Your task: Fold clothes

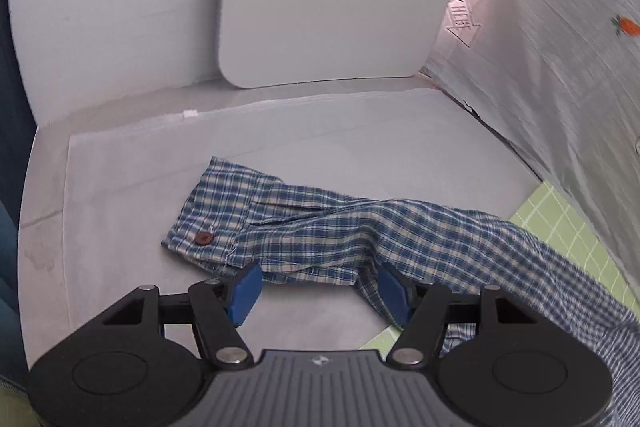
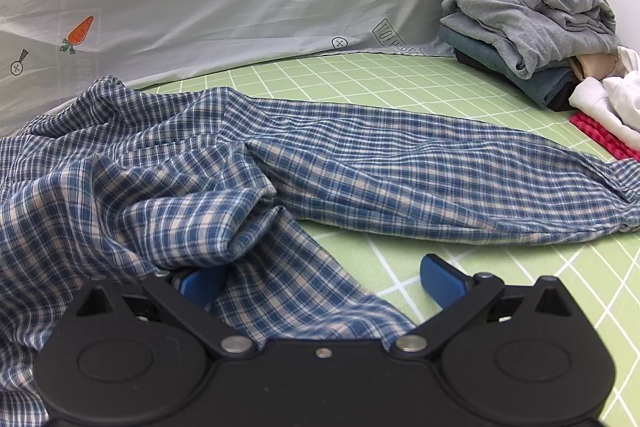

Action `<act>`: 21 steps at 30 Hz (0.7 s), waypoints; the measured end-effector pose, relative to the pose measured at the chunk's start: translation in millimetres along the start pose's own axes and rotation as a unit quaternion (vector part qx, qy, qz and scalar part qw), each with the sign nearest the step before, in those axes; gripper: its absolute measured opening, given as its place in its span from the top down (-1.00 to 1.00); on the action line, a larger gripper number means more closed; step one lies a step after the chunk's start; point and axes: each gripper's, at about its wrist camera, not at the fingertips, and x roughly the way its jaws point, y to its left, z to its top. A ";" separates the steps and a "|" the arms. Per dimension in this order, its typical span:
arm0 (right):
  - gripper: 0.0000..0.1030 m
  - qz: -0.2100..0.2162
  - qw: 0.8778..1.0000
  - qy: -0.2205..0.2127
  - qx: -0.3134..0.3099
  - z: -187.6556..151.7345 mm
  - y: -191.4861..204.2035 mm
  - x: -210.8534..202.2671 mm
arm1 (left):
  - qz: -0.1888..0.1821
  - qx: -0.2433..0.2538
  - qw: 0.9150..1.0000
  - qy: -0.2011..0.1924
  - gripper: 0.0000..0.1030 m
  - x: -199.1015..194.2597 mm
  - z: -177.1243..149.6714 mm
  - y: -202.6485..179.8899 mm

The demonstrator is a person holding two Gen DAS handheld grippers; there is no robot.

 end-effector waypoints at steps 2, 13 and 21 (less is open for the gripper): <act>-1.00 -0.003 1.000 0.000 0.002 -0.1 0.6 -0.1 | -0.004 -0.052 0.999 0.002 -0.26 5.6 3.2 14.6; -1.00 -0.018 1.000 0.000 0.014 0.0 3.8 -0.3 | 0.030 -0.097 0.994 -0.036 0.03 26.0 16.1 33.4; -1.00 -0.021 1.000 -0.001 0.016 0.4 4.3 0.3 | 0.065 -0.053 0.996 -0.035 0.89 38.0 28.9 29.0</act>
